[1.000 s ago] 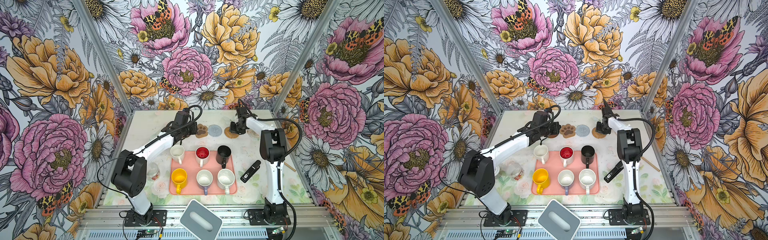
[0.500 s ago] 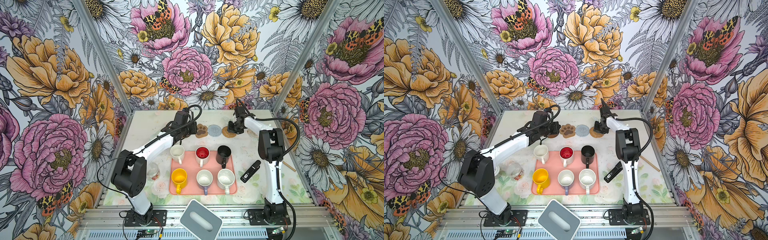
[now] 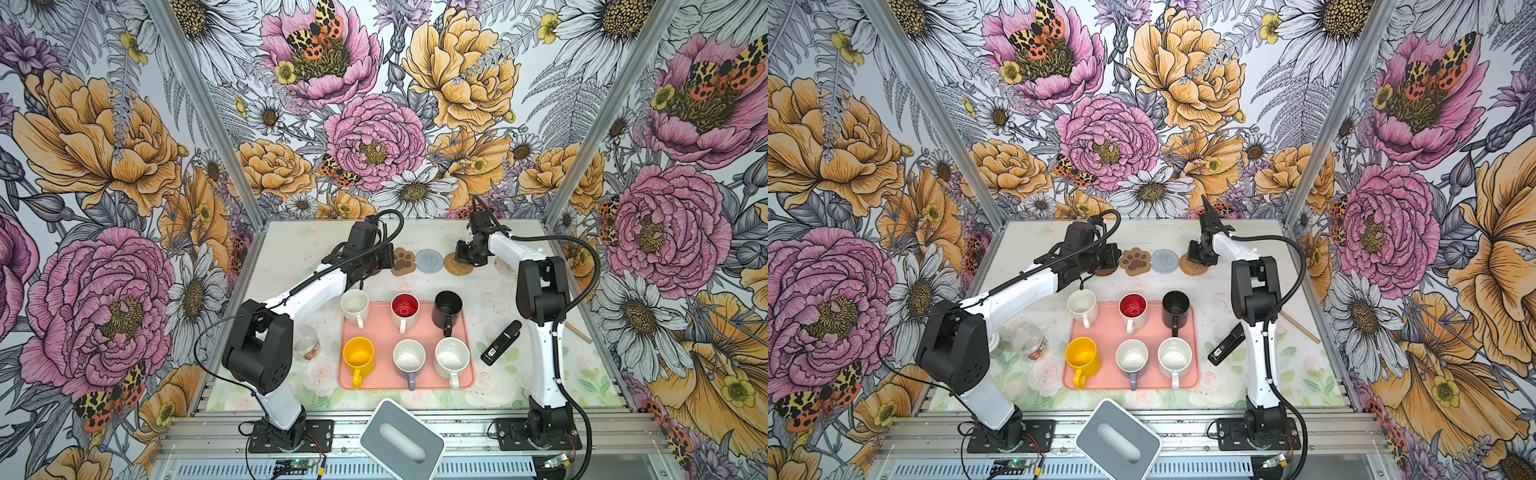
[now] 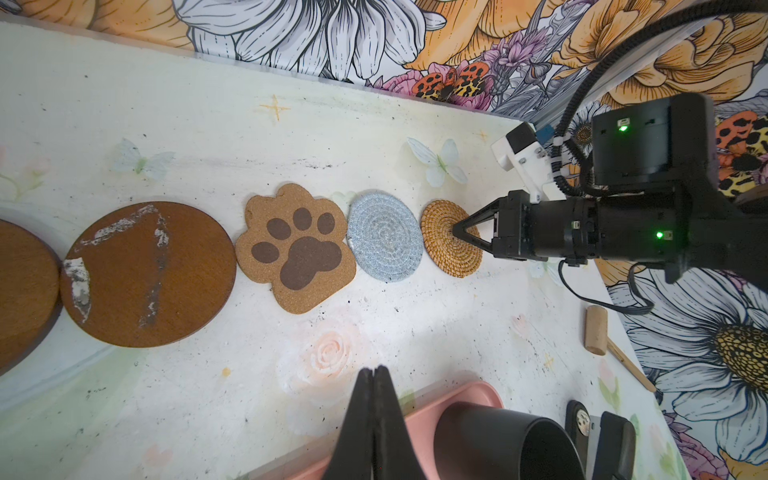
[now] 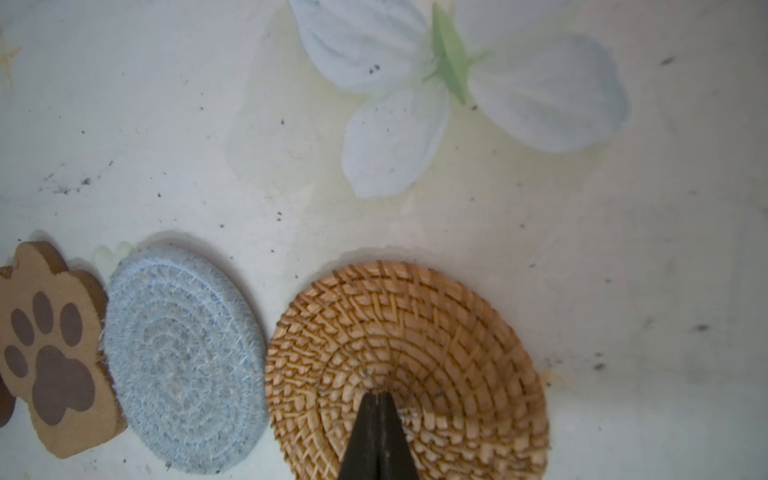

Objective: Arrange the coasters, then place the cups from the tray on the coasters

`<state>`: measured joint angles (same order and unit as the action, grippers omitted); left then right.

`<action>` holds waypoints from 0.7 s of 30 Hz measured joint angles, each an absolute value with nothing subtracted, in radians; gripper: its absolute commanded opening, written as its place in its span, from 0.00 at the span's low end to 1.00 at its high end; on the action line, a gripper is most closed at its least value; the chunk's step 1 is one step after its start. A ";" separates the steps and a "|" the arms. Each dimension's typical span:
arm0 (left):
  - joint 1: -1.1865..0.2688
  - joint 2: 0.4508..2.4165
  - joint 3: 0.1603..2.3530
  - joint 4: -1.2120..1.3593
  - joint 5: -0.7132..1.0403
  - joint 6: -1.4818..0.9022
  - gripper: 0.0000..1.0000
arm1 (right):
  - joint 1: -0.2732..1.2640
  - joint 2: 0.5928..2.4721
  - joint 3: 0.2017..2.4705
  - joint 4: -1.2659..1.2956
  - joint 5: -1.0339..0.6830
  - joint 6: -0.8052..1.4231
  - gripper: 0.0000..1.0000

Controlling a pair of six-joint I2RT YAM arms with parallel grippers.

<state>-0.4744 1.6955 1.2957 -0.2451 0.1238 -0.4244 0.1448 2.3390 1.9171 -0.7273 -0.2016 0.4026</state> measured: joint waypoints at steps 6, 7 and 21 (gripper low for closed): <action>-0.472 1.695 1.296 -0.245 0.124 -0.424 0.00 | 0.145 2.325 1.932 -0.730 -0.157 0.398 0.00; -0.472 1.695 1.296 -0.245 0.124 -0.424 0.00 | 0.144 2.319 1.932 -0.731 -0.151 0.398 0.00; -0.471 1.681 1.285 -0.241 0.124 -0.425 0.00 | -0.076 2.149 1.842 -0.728 -0.108 0.357 0.00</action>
